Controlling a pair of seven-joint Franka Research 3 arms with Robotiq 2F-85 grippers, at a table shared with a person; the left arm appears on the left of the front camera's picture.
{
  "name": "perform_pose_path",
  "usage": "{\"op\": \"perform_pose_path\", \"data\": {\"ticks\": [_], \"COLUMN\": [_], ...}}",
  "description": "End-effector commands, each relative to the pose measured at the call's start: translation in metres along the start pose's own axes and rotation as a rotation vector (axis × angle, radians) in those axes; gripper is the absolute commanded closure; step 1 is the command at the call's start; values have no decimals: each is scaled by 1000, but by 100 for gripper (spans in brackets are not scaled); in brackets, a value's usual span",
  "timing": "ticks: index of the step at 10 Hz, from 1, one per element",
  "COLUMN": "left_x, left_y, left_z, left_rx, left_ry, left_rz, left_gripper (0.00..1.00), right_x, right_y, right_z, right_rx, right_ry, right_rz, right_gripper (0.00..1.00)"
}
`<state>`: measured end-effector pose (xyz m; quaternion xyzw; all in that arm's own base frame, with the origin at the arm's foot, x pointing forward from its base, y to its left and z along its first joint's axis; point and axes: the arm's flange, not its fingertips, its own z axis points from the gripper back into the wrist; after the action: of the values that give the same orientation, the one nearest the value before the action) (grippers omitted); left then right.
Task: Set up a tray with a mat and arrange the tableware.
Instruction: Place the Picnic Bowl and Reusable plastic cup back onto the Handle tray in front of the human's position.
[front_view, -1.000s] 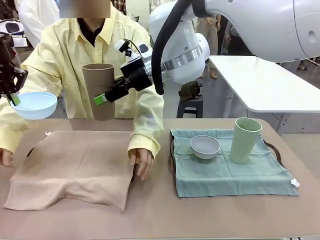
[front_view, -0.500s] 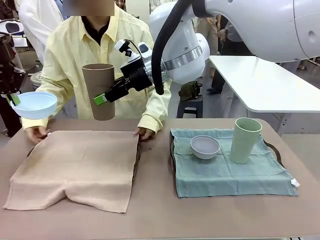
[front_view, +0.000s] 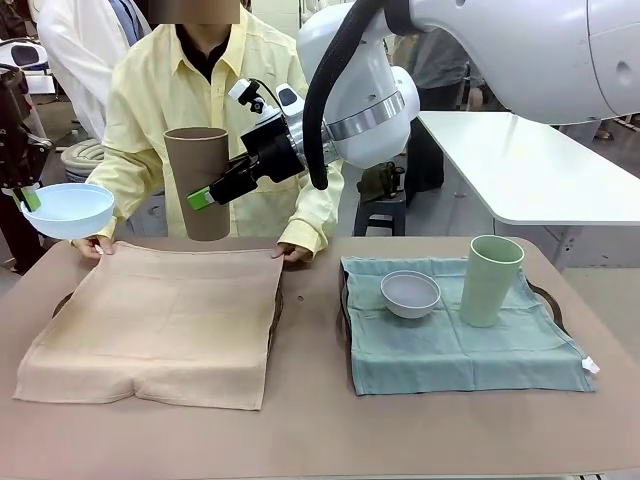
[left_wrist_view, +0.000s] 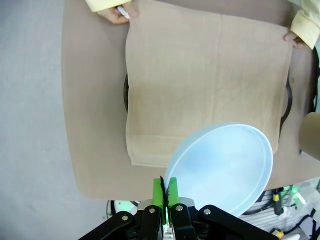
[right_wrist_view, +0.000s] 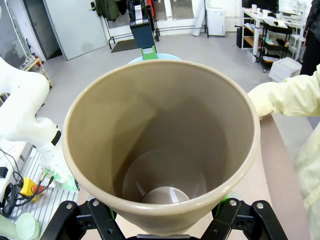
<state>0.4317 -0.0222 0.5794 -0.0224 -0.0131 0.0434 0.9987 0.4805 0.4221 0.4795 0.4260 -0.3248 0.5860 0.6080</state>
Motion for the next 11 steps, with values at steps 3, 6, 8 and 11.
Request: {"op": "perform_pose_path", "data": {"ticks": [3, 6, 8, 11], "left_x": [0, 0, 12, 20], "left_y": [0, 0, 14, 24], "left_z": [2, 0, -29, -79], "left_rx": [8, 0, -51, -85], "left_ry": [-16, 0, -13, -10], "left_rz": [-3, 0, -10, -43], "left_gripper": [100, 96, 96, 96], "right_x": [0, 0, -29, -73], "right_y": [1, 0, -13, -27], "right_z": [1, 0, -15, -39], "right_rx": [-3, 0, -10, -16], "right_ry": [1, 0, 1, -1], "right_rz": [9, 0, 45, 96], "right_gripper": [71, 16, 16, 16]}}
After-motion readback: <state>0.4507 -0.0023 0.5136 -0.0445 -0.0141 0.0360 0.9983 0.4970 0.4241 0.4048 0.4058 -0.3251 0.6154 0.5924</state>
